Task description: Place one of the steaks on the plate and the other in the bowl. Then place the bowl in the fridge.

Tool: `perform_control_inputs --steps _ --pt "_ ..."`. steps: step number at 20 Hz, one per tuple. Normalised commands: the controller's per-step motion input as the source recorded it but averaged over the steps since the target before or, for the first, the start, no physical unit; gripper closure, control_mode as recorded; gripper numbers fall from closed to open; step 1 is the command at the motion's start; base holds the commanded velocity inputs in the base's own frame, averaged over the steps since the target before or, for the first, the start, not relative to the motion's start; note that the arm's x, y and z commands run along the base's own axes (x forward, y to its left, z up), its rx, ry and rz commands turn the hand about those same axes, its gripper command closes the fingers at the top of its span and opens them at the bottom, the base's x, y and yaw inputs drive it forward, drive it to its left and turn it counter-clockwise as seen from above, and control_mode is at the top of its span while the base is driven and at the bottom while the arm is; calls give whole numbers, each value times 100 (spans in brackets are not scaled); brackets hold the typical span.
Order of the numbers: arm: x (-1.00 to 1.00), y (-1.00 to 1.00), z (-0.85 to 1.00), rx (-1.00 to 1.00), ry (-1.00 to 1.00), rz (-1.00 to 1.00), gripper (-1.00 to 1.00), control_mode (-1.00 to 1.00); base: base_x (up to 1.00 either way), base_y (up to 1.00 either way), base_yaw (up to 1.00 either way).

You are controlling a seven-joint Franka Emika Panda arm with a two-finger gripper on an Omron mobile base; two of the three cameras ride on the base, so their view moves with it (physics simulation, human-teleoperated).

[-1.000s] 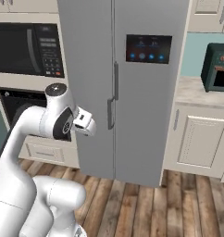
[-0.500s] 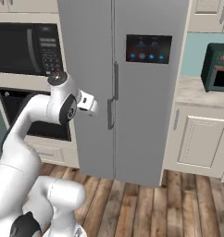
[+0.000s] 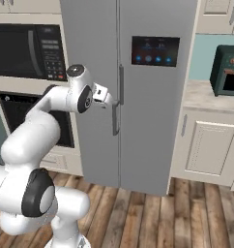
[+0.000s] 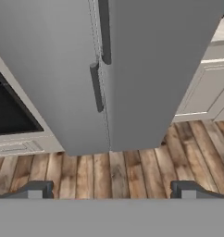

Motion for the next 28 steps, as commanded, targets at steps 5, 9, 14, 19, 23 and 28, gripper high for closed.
perform_control_inputs --steps 5,9,14,19,23,28 --pt "93 -2 3 0 -2 0 -100 -100 0 0 0" --pt "78 -22 0 0 0 -1 -100 -100 0 0 0" --pt "54 -14 0 2 -7 2 -100 -100 0 0 0" --pt "53 0 0 0 -2 3 -100 -100 0 0 0" --pt "40 -2 0 0 0 2 -100 -100 0 0 0" --pt "63 0 0 0 -8 1 -100 -100 0 0 0"
